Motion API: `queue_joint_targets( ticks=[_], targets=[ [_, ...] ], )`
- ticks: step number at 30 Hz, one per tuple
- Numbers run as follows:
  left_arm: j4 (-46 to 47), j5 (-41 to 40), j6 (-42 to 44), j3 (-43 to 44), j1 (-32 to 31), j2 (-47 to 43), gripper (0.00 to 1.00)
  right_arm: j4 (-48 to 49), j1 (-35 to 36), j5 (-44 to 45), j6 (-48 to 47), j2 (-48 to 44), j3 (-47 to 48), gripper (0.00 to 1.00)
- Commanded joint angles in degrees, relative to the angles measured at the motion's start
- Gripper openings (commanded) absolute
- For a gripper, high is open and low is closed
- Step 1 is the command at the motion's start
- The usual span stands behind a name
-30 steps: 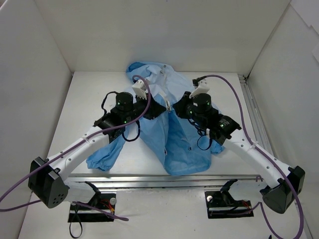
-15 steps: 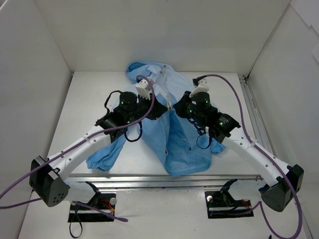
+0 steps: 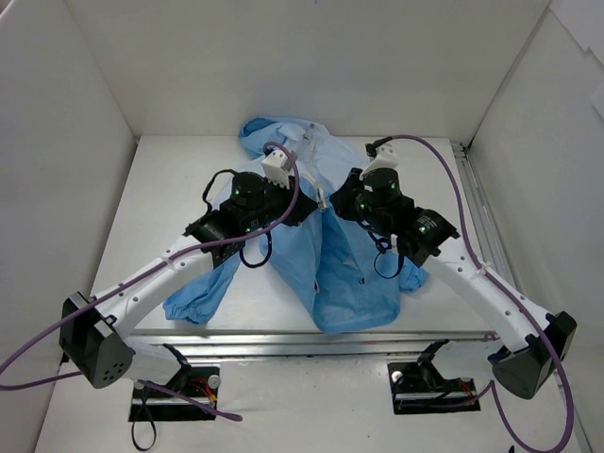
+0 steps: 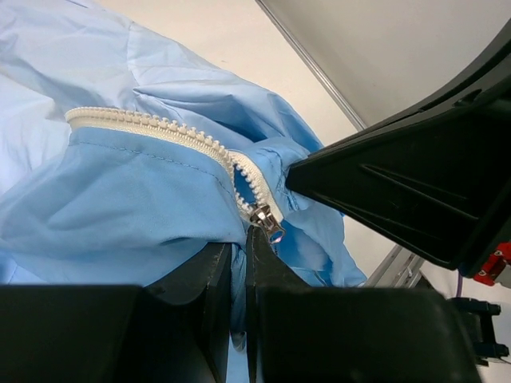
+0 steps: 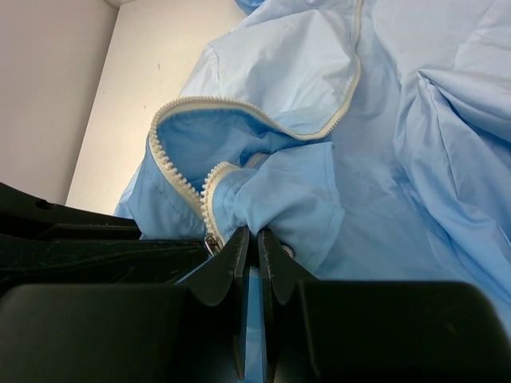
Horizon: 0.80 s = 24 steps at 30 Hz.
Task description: Zip up the jacket
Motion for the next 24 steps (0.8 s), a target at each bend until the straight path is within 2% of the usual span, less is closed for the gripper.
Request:
queue_joint_targets(
  ticks=[1,6,15,24],
  targets=[
    [3.03,5.05,1.69,1.38,-0.93,-0.54,0.00,5.56,-0.26,0.48,0.74,0.58,4.10,0.00],
    [3.66,9.19,2.74,1.72,-0.93,-0.46,0.00,5.91,-1.84,-0.83,0.83,1.20,4.10,0.00],
    [3.48,11.48,3.10,1.81,-0.93,-0.11,0.00,5.91,-2.90,-2.06,0.21,2.43,6.39,0.00],
    [4.27,14.92,-0.59,0.05,2.05,-0.27,0.00,5.91,-3.33,-2.59,-1.63,2.96,6.74,0.00]
  ],
)
